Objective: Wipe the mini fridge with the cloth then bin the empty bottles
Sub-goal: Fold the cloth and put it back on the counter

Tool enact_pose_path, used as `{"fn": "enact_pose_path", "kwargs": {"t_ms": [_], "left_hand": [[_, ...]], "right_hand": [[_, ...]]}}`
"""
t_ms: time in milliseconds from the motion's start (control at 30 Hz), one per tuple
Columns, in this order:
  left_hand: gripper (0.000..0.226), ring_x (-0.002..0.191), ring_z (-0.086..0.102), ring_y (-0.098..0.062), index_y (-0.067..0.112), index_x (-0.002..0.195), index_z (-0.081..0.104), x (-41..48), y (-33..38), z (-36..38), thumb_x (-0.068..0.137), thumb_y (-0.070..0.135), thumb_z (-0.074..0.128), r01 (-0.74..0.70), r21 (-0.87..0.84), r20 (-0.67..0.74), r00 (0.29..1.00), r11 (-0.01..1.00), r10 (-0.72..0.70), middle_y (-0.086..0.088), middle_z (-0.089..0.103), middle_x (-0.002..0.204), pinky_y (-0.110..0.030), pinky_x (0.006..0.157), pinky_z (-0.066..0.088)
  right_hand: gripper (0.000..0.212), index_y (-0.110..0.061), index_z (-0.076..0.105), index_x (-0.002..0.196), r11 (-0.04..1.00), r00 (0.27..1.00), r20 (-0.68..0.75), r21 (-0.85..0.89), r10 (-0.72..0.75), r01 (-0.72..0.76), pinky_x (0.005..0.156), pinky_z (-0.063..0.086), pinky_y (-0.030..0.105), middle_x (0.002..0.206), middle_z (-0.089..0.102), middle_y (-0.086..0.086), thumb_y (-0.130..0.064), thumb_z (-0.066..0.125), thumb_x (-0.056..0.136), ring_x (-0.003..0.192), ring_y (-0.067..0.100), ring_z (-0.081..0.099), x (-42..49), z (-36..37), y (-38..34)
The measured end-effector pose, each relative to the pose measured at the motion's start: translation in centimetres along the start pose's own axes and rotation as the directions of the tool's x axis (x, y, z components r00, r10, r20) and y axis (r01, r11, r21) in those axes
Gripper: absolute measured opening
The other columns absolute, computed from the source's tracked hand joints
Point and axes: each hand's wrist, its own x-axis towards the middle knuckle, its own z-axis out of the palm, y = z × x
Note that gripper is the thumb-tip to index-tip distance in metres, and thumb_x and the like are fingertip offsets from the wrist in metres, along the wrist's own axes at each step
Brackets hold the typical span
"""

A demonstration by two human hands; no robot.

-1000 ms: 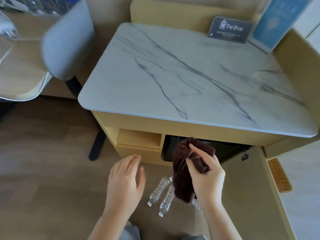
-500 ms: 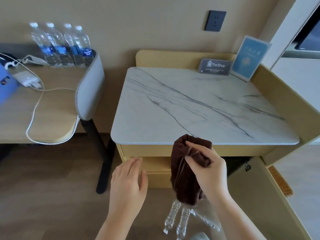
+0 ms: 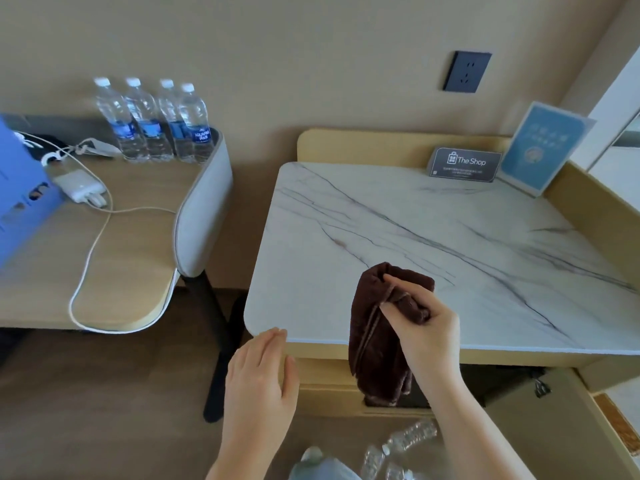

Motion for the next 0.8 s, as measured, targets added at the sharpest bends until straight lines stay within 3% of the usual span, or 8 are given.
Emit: {"fn": "enact_pose_path", "kwargs": {"t_ms": [133, 233, 400, 467, 533, 600, 667, 800], "left_hand": [[0.032, 0.094, 0.065, -0.025, 0.004, 0.103, 0.067, 5.7, -1.4, 2.3, 0.084, 0.025, 0.053, -0.012, 0.001, 0.027, 1.000, 1.000, 0.012, -0.009, 0.068, 0.102, -0.036, 0.084, 0.045], [0.027, 0.093, 0.065, -0.025, 0.004, 0.103, 0.067, 11.1, -1.5, 4.4, 0.082, 0.017, 0.056, -0.104, 0.018, 0.047, 0.994, 0.994, 0.103, -0.010, 0.068, 0.101, -0.037, 0.084, 0.047], [0.034, 0.096, 0.062, -0.024, 0.002, 0.105, 0.064, 19.1, -2.1, 7.1, 0.085, 0.020, 0.042, -0.229, -0.021, 0.058, 0.971, 0.973, 0.230, -0.009, 0.067, 0.103, -0.038, 0.083, 0.050], [0.036, 0.097, 0.060, -0.022, 0.002, 0.104, 0.063, 21.5, -2.8, 8.3, 0.084, 0.020, 0.040, -0.252, -0.023, 0.043, 0.966, 0.967, 0.253, -0.008, 0.066, 0.103, -0.035, 0.082, 0.049], [0.036, 0.098, 0.057, -0.020, 0.002, 0.104, 0.063, 23.1, -3.5, 9.5, 0.084, 0.020, 0.039, -0.244, -0.018, 0.029, 0.969, 0.970, 0.244, -0.008, 0.066, 0.103, -0.032, 0.084, 0.045], [0.036, 0.099, 0.054, -0.018, 0.001, 0.104, 0.063, 23.9, -4.3, 10.6, 0.084, 0.019, 0.040, -0.228, -0.029, 0.010, 0.973, 0.973, 0.229, -0.009, 0.066, 0.103, -0.029, 0.085, 0.041], [0.036, 0.100, 0.052, -0.018, 0.001, 0.105, 0.064, 24.0, -5.0, 11.3, 0.084, 0.020, 0.040, -0.220, -0.022, 0.015, 0.975, 0.975, 0.221, -0.010, 0.065, 0.104, -0.031, 0.085, 0.043], [0.036, 0.100, 0.053, -0.018, 0.002, 0.104, 0.064, 23.1, -6.8, 11.9, 0.084, 0.020, 0.041, -0.181, 0.000, 0.045, 0.983, 0.984, 0.181, -0.009, 0.065, 0.104, -0.029, 0.086, 0.041]], "right_hand": [[0.042, -0.044, 0.067, 0.081, 1.000, 0.999, -0.037, -0.001, -0.005, 0.005, 0.073, 0.044, 0.006, 0.087, 0.068, -0.018, -0.003, 0.070, 0.076, 0.083, -0.007, 0.061, 5.1, 2.0, 1.1], [0.042, -0.046, 0.065, 0.081, 0.999, 0.998, -0.061, -0.041, -0.012, 0.009, 0.069, 0.042, 0.004, 0.086, 0.067, -0.017, -0.004, 0.068, 0.076, 0.078, -0.008, 0.060, 9.8, 3.1, 1.7], [0.032, -0.037, 0.069, 0.095, 0.939, 0.993, 0.060, -0.325, -0.101, 0.115, 0.073, 0.039, 0.002, 0.096, 0.061, -0.015, -0.008, 0.065, 0.080, 0.086, 0.006, 0.059, 18.1, 4.5, 3.0], [0.033, -0.028, 0.070, 0.103, 0.854, 0.980, 0.108, -0.481, -0.165, 0.197, 0.075, 0.046, 0.019, 0.103, 0.061, -0.004, -0.005, 0.061, 0.081, 0.092, 0.017, 0.059, 21.0, 5.3, 4.0], [0.040, -0.019, 0.070, 0.104, 0.699, 0.940, 0.155, -0.634, -0.304, 0.331, 0.062, 0.048, 0.033, 0.098, 0.062, 0.009, 0.005, 0.063, 0.073, 0.092, 0.031, 0.057, 23.3, 6.3, 5.1], [0.049, -0.012, 0.072, 0.096, 0.543, 0.894, 0.247, -0.723, -0.375, 0.428, 0.048, 0.041, 0.029, 0.085, 0.061, 0.015, 0.013, 0.070, 0.054, 0.079, 0.038, 0.057, 25.0, 7.6, 6.5], [0.050, -0.011, 0.072, 0.086, 0.428, 0.879, 0.296, -0.786, -0.373, 0.446, 0.046, 0.036, 0.027, 0.080, 0.059, 0.016, 0.010, 0.075, 0.041, 0.070, 0.037, 0.057, 25.5, 9.3, 8.1], [0.050, -0.017, 0.071, 0.078, 0.323, 0.837, 0.427, -0.783, -0.343, 0.532, 0.047, 0.039, 0.027, 0.081, 0.060, 0.010, 0.001, 0.075, 0.032, 0.068, 0.029, 0.052, 23.0, 13.1, 11.7]]}}
